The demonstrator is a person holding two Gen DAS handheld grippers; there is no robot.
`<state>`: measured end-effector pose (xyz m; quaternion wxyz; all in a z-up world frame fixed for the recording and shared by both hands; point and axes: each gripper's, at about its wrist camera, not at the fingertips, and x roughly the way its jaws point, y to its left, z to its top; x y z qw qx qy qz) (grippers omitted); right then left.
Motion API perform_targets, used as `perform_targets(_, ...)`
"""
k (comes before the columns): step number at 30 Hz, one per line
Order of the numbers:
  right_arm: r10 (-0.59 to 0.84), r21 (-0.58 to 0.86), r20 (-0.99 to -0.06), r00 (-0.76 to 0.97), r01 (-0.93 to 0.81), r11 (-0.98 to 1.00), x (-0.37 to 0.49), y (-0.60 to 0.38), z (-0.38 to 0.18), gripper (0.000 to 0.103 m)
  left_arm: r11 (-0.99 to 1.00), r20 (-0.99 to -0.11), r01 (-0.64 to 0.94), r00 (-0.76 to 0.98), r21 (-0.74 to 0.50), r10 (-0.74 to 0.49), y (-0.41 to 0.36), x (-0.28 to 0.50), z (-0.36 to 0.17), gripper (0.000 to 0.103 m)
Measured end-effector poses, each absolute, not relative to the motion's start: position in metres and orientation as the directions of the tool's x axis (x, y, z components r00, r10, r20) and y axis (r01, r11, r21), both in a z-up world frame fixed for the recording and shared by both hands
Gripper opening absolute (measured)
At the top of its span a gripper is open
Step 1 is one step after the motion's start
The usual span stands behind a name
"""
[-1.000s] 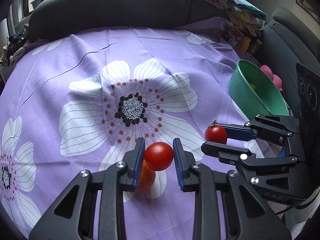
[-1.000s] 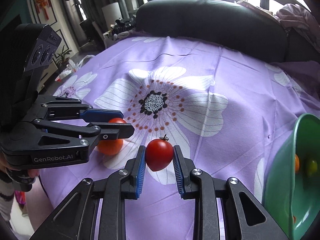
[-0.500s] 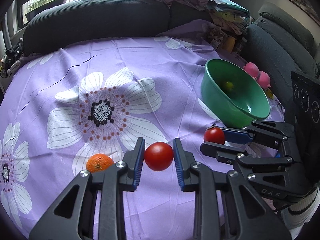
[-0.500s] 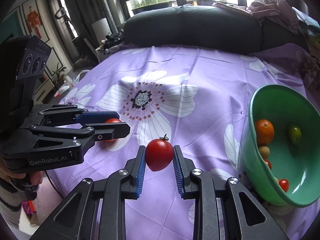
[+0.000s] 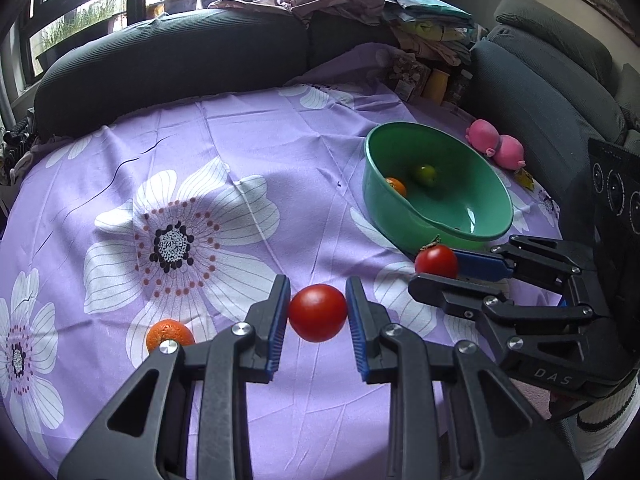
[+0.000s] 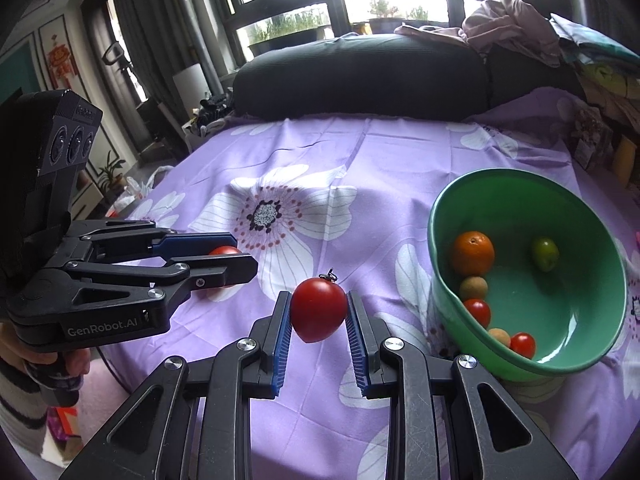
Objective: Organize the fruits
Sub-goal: 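Lift the red tomato and carry it over the green bowl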
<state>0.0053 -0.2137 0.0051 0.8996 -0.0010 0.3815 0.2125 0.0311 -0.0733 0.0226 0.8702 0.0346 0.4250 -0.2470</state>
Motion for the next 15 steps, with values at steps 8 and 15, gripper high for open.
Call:
perform_targets(8, 0.372, 0.160, -0.652, 0.660, -0.360, 0.919, -0.002, -0.230, 0.018, 0.029, 0.860, -0.746, 0.492, 0.521, -0.134, -0.414, -0.092, 0.030, 0.033, 0.028)
perform_targets(15, 0.360, 0.160, -0.626, 0.692, -0.337, 0.928, -0.005, -0.244, 0.027, 0.029, 0.838, -0.737, 0.532, 0.518, -0.120, -0.434, -0.114, 0.035, 0.042, 0.028)
